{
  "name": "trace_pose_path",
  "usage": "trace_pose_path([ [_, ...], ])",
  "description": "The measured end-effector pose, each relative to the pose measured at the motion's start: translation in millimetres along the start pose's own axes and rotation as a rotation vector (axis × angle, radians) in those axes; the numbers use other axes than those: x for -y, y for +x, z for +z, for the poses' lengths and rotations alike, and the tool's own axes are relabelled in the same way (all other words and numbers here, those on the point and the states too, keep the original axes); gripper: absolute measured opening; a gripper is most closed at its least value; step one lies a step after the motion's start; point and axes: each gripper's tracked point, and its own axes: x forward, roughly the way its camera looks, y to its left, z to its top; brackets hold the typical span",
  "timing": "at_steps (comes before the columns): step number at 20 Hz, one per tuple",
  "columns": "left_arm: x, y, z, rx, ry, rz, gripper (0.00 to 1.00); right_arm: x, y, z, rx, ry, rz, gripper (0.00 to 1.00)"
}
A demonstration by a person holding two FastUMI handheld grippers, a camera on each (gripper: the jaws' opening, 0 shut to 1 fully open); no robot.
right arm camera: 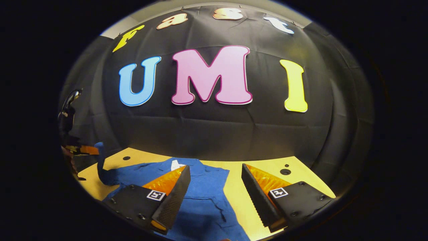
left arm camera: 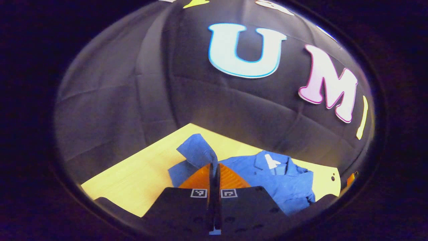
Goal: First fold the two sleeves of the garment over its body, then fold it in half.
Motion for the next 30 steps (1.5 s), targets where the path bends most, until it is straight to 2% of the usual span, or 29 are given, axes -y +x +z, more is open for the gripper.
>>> trace_pose_path([
  [5, 170, 36, -24, -0.042, 0.118, -0.236, 0.0, 59, 0, -1, -0.002, -0.005, -0.08, 0.97],
  [10, 274, 49, -96, -0.113, 0.203, -0.368, 0.0, 101, -9, -15, -0.034, 0.014, -0.141, 0.97],
  [12, 303, 39, -134, -0.23, 0.232, -0.431, 0.19, 108, -17, -22, -0.041, 0.018, -0.158, 0.97],
  [14, 324, 43, -159, -0.254, 0.247, -0.453, 0.63, 111, -26, -32, -0.063, 0.017, -0.17, 0.97],
  [15, 324, 32, -161, -0.242, 0.26, -0.455, 0.85, 110, -31, -39, -0.079, 0.02, -0.173, 0.97],
  [16, 320, 24, -156, -0.221, 0.272, -0.458, 0.82, 107, -36, -46, -0.095, 0.026, -0.172, 0.97],
  [17, 311, 14, -151, -0.203, 0.282, -0.458, 0.84, 104, -43, -53, -0.109, 0.03, -0.171, 0.97],
  [21, 243, -42, -140, -0.197, 0.321, -0.462, 0.84, 90, -73, -88, -0.192, 0.025, -0.182, 0.97],
  [22, 220, -57, -138, -0.196, 0.332, -0.442, 0.82, 86, -82, -98, -0.219, 0.028, -0.185, 0.97],
  [25, 145, -102, -141, -0.189, 0.355, -0.369, 0.84, 73, -110, -122, -0.288, 0.044, -0.19, 0.97],
  [28, 68, -145, -154, -0.175, 0.394, -0.259, 0.84, 63, -135, -138, -0.333, 0.027, -0.196, 0.97],
  [30, 27, -167, -170, -0.199, 0.377, -0.204, 0.84, 58, -150, -147, -0.357, 0.021, -0.199, 0.97],
])
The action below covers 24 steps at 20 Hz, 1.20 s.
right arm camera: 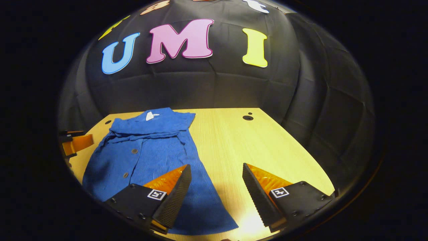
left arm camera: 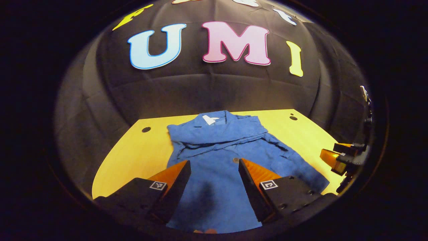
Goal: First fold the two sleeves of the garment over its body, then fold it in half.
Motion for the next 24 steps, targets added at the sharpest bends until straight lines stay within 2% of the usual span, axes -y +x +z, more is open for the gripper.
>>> trace_pose_path([
  [4, -42, -36, -81, -0.13, -0.041, 0.066, 0.84, -2, -20, -43, -0.097, 0.03, -0.016, 0.97],
  [6, -60, -48, -115, -0.186, -0.046, 0.091, 0.85, 6, -26, -66, -0.148, 0.048, -0.055, 0.98],
  [9, -72, -52, -157, -0.277, -0.085, 0.09, 0.84, 14, -22, -101, -0.234, 0.081, -0.094, 0.98],
  [12, -66, -48, -173, -0.316, -0.168, 0.051, 0.84, 14, -26, -122, -0.309, 0.111, -0.1, 0.98],
  [13, -65, -47, -173, -0.315, -0.18, 0.058, 0.84, 15, -23, -121, -0.296, 0.13, -0.104, 0.99],
  [16, -63, -44, -175, -0.317, -0.118, 0.055, 0.85, 11, -23, -119, -0.301, 0.112, -0.091, 0.98],
  [18, -58, -45, -171, -0.329, -0.091, 0.023, 0.83, 2, -20, -117, -0.306, 0.103, -0.061, 0.96],
  [21, -45, -42, -165, -0.325, -0.146, 0.04, 0.49, -13, -17, -117, -0.326, 0.061, -0.02, 0.54],
  [22, -46, -50, -166, -0.318, -0.163, 0.054, 0.47, -17, -16, -114, -0.326, 0.055, -0.011, 0.4],
  [23, -48, -36, -164, -0.317, -0.211, 0.074, 0.19, -17, -13, -115, -0.329, 0.043, -0.015, 0.24],
  [24, -42, -31, -161, -0.312, -0.242, 0.052, 0.12, -20, -11, -113, -0.329, 0.027, -0.003, 0.14],
])
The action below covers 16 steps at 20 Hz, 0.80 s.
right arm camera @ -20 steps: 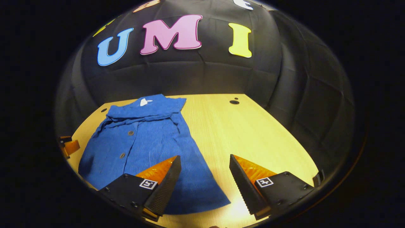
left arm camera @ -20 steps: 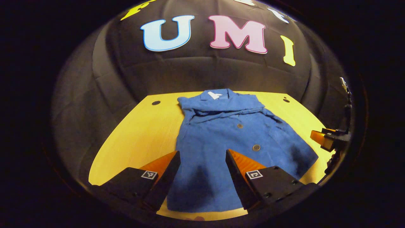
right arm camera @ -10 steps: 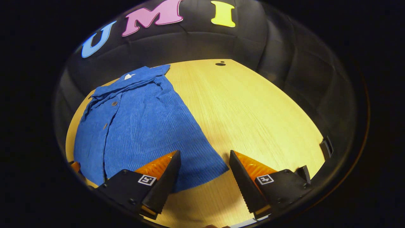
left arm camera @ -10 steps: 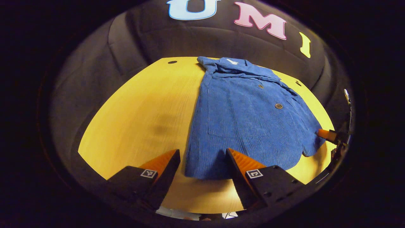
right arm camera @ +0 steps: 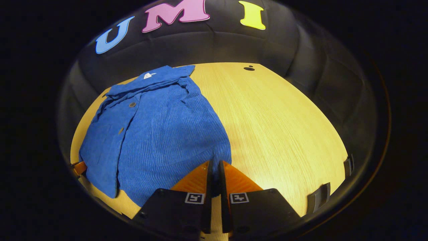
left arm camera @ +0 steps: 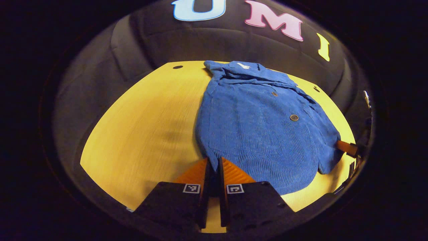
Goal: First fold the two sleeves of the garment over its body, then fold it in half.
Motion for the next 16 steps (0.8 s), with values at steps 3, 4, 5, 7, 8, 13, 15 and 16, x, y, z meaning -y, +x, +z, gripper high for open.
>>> trace_pose_path([
  [3, 15, 1, 3, -0.002, -0.019, -0.077, 0.0, -10, 0, 3, -0.014, -0.006, 0.073, 0.02],
  [4, 15, 0, 3, -0.006, -0.014, -0.087, 0.0, -16, 1, 4, -0.03, 0.015, 0.11, 0.02],
  [5, 16, 2, 4, -0.013, -0.02, -0.091, 0.0, -20, 2, 7, -0.037, 0.052, 0.134, 0.02],
  [7, 15, 3, 9, -0.021, -0.028, -0.089, 0.0, -25, 3, 11, -0.048, 0.088, 0.156, 0.02],
  [8, 16, 0, 14, -0.016, -0.045, -0.095, 0.0, -27, 3, 17, -0.043, 0.09, 0.161, 0.02],
  [13, 21, -17, 63, 0.071, -0.018, -0.099, 0.0, -48, -9, 81, 0.075, 0.032, 0.209, 0.01],
  [15, 29, -22, 92, 0.116, -0.009, -0.119, 0.0, -57, -10, 114, 0.124, 0.038, 0.232, 0.02],
  [16, 35, -24, 105, 0.134, -0.012, -0.136, 0.0, -60, -12, 129, 0.145, 0.048, 0.242, 0.01],
])
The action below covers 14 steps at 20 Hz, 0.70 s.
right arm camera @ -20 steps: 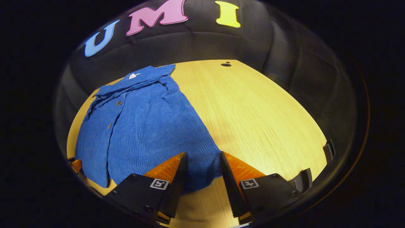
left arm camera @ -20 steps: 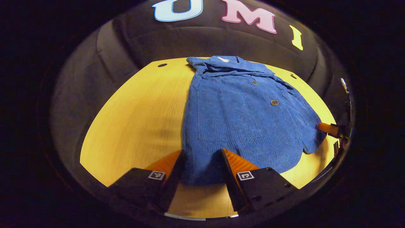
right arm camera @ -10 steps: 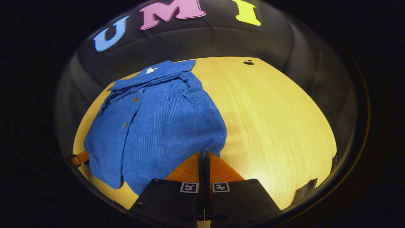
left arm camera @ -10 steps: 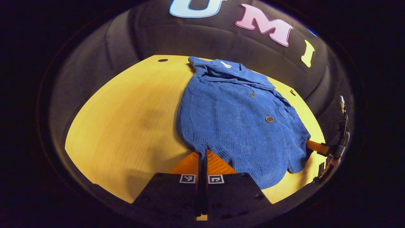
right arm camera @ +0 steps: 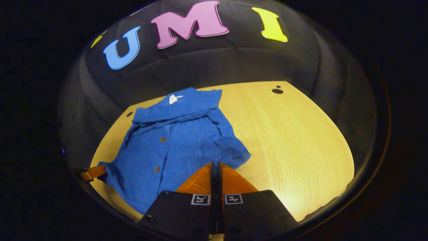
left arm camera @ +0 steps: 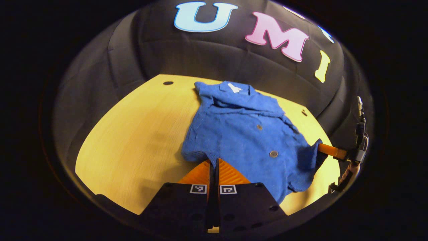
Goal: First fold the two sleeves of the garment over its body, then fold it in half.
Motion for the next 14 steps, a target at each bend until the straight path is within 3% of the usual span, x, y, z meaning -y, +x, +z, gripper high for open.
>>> trace_pose_path([
  [8, 5, 37, 143, 0.214, 0.1, -0.022, 0.0, -31, 47, 133, 0.222, -0.01, 0.067, 0.01],
  [14, -2, 102, 292, 0.522, 0.19, 0.001, 0.0, -50, 101, 259, 0.446, -0.054, 0.086, 0.01],
])
